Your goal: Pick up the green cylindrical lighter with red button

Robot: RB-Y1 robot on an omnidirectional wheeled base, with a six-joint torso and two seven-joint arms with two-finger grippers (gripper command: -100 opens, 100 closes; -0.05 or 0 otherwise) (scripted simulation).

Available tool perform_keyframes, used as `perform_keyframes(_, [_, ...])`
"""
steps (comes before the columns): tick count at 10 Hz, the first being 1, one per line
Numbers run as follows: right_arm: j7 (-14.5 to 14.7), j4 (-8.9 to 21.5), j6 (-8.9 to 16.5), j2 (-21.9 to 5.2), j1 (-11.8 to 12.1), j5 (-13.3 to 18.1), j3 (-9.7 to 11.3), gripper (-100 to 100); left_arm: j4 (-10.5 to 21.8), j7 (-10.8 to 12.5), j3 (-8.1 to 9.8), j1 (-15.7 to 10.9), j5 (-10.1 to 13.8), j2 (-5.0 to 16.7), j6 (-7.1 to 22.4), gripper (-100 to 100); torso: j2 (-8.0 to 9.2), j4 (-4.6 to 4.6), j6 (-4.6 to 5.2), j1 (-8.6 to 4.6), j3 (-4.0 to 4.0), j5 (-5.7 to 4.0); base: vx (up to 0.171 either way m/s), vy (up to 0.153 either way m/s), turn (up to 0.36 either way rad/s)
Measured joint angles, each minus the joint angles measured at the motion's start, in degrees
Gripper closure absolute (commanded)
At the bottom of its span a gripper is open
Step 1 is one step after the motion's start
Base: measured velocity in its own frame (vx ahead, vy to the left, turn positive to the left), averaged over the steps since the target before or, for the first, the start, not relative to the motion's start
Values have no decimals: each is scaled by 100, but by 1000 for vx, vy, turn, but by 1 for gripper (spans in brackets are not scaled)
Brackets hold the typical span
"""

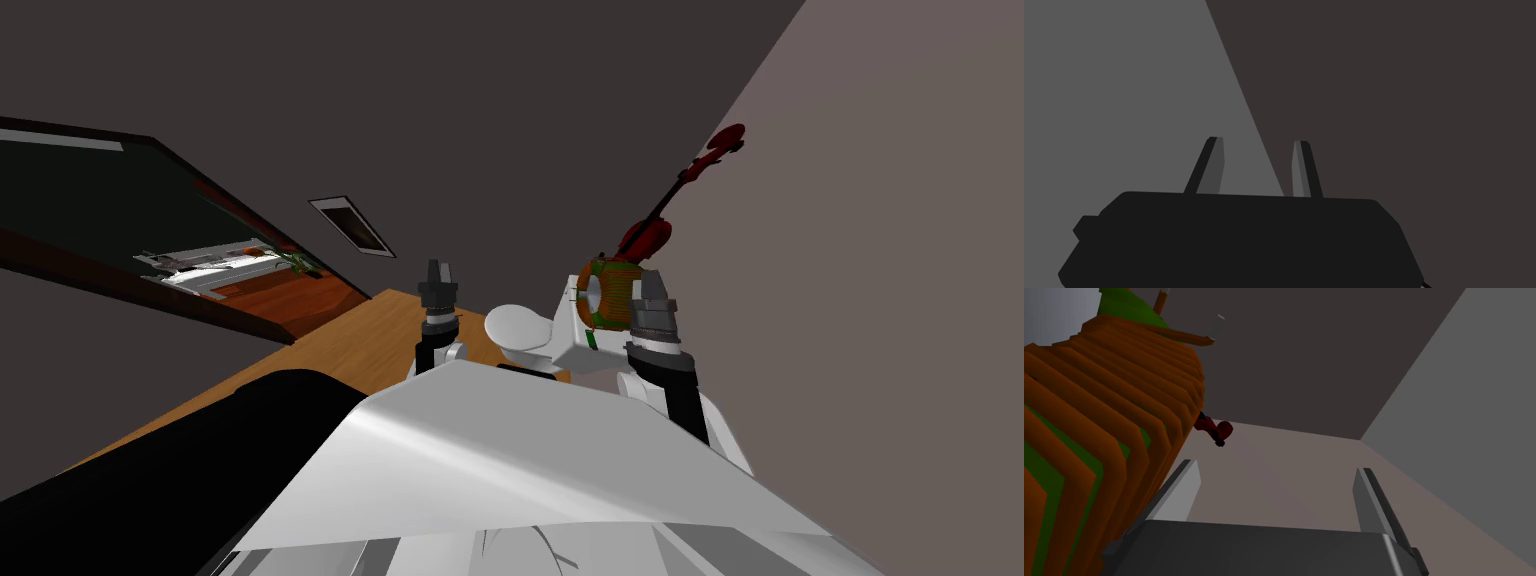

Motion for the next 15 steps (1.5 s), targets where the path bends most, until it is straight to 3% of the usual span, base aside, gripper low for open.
perform_keyframes(4, [600,431,98,-179,-59,732,-110,-100,0,0,0,0,0,0,0,0,-61,-77,-11,-26,-69,-54,-22,38,-37])
perform_keyframes(10, [1152,786,257,-356,50,1577,-334,-100,0,0,0,0,0,0,0,0,-157,-146,-17,-81,-151,-103,-20,30,-32])
perform_keyframes(14, [1525,971,327,-314,139,2155,-358,-100,0,0,0,0,0,0,0,0,-206,-184,-33,-82,-193,-125,-25,30,-21])
perform_keyframes(15, [1658,1112,337,-329,68,2330,-407,-100,0,0,0,0,0,0,0,0,-216,-197,-37,-81,-205,-134,-31,37,-10])
